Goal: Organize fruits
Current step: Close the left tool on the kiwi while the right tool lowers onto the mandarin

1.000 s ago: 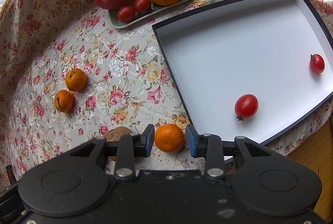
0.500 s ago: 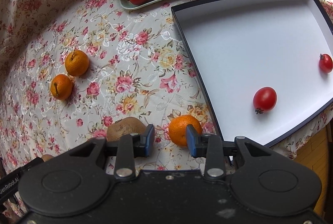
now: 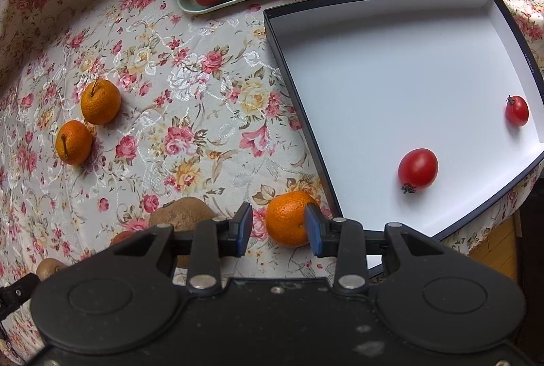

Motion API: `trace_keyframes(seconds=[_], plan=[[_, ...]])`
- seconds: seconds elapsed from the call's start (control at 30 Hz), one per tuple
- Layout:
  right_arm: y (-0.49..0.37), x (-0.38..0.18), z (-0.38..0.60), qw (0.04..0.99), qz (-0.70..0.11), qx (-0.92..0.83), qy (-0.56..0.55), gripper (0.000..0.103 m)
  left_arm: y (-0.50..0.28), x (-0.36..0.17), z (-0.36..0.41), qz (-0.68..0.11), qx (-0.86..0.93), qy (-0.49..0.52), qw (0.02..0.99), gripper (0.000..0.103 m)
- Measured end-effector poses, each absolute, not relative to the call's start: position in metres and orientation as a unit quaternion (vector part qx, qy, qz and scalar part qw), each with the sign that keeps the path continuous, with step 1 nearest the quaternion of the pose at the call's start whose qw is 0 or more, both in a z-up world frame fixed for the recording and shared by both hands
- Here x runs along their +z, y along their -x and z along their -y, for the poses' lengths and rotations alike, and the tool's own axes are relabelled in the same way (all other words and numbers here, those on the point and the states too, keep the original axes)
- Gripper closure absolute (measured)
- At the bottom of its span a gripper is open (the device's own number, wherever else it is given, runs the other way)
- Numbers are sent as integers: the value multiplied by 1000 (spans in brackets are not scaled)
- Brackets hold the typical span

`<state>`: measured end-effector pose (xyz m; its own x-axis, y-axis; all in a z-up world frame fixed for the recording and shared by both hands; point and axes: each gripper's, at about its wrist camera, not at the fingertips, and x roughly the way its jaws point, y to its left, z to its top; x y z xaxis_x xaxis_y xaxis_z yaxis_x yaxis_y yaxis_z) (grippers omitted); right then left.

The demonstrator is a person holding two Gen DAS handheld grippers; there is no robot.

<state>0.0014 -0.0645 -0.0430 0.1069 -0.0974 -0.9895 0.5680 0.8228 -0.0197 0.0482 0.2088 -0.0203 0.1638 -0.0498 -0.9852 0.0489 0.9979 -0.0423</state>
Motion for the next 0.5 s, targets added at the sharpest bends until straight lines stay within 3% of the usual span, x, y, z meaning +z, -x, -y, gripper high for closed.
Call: trace_keyframes(seconds=[0.43,0.5], plan=[[-6,-53,54,731,-628,-241,-116,64,-48,-18,-209,-646,-37,7,762,58],[-4,-52,51,738,-623,-240,-100,69,-48,-18,-209,-646,-37,7,762,58]])
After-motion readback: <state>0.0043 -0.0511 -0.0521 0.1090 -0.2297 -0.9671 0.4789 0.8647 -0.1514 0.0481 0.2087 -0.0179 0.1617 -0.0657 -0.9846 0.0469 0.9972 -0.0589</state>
